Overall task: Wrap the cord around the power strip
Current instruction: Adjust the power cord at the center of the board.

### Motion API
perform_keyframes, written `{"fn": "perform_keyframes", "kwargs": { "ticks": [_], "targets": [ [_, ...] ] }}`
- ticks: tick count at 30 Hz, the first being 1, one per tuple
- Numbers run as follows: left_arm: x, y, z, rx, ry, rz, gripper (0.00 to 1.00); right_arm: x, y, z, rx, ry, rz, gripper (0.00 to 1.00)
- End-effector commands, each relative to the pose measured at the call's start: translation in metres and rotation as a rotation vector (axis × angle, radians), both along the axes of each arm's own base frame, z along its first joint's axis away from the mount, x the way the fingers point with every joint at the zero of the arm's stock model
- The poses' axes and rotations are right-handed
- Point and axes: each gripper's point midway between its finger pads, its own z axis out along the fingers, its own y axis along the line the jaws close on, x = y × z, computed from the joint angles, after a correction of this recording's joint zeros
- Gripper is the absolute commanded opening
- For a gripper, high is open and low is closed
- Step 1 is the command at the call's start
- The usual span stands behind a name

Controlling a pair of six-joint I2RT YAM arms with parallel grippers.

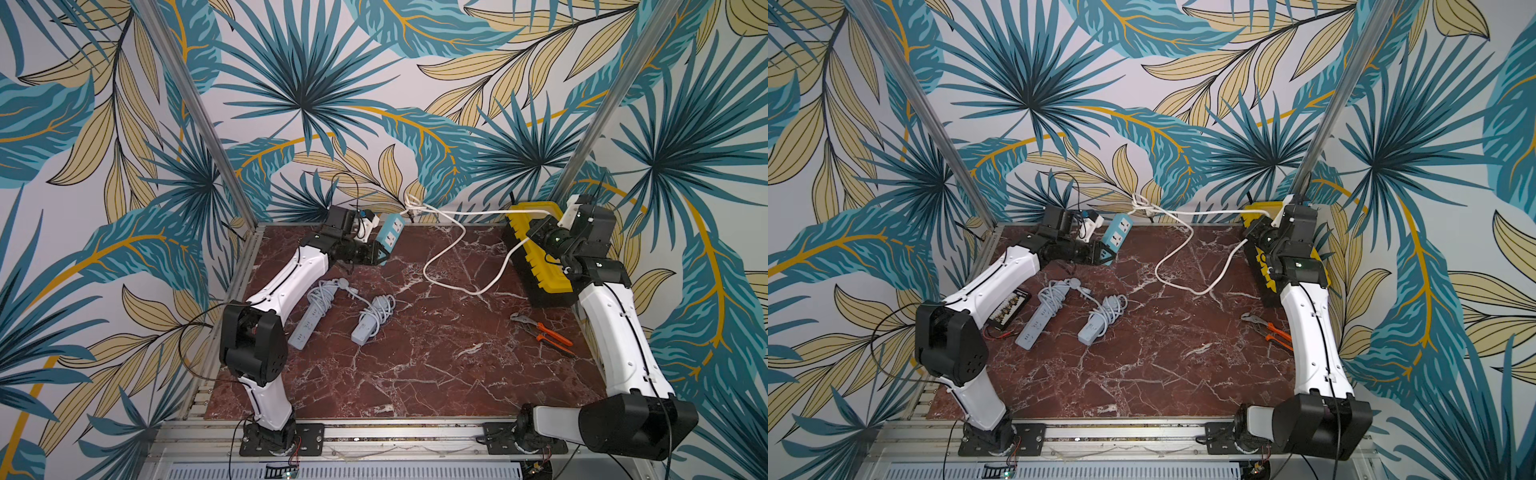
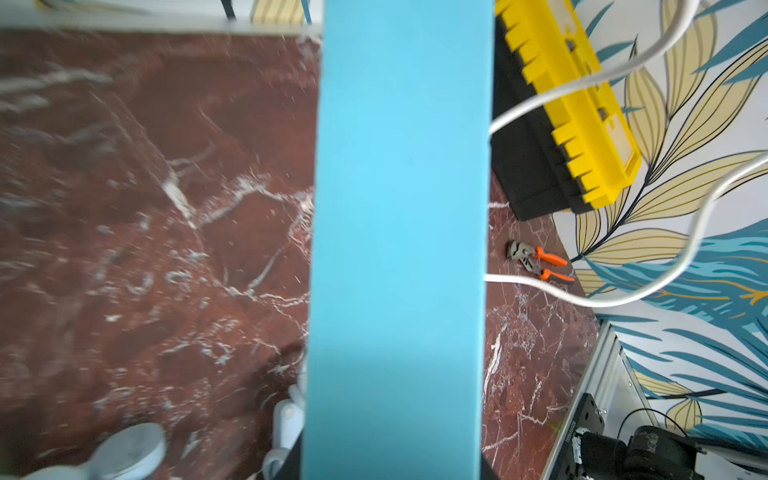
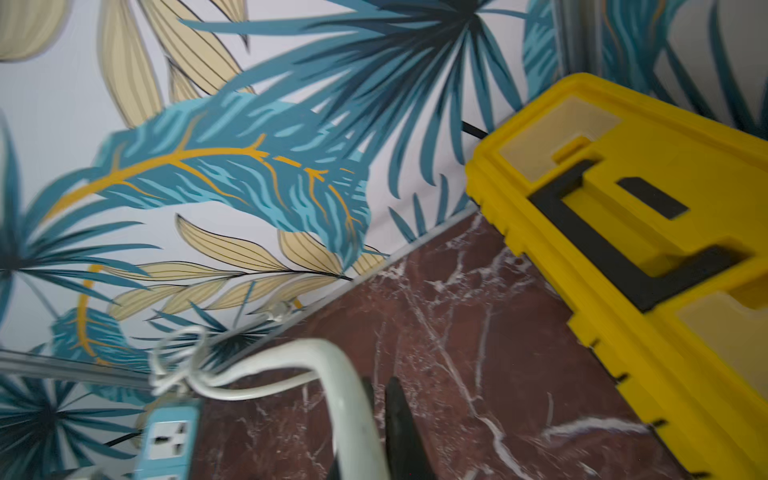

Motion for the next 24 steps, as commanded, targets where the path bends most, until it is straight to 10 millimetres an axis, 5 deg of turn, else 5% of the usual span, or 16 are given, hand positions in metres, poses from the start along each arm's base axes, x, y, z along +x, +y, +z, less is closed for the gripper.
{"fn": "perform_keyframes", "kwargs": {
  "ticks": [1, 5, 8, 10, 13, 16, 19, 24],
  "targets": [
    [0.03, 0.097, 0.015, 0.079, 0.0, 0.341, 0.0, -0.037, -0.073, -0.039, -0.183, 0.194, -0.303, 0.0],
    [0.036, 0.133, 0.033, 0.095, -0.042, 0.454, 0.0, -0.058, -0.093, -0.067, -0.191, 0.294, -0.398, 0.0],
    [0.039, 0.134, 0.041, 0.097, -0.06, 0.476, 0.0, -0.06, -0.089, -0.089, -0.181, 0.345, -0.372, 0.0],
    [0.035, 0.094, 0.051, 0.082, -0.094, 0.355, 0.0, -0.05, -0.07, -0.111, -0.116, 0.378, -0.255, 0.0],
    [0.009, 0.002, 0.07, 0.058, -0.188, 0.055, 0.0, -0.035, -0.024, -0.143, 0.019, 0.409, -0.049, 0.05],
    [-0.026, -0.068, 0.079, 0.027, -0.23, -0.152, 0.0, -0.038, -0.001, -0.167, 0.024, 0.454, 0.03, 0.25],
    [-0.042, -0.092, 0.083, 0.009, -0.235, -0.21, 0.0, -0.051, -0.004, -0.177, -0.025, 0.526, 0.022, 0.55],
    [-0.057, -0.105, 0.087, -0.013, -0.229, -0.259, 0.0, -0.064, -0.011, -0.136, -0.193, 0.487, -0.006, 0.65]
  ]
}}
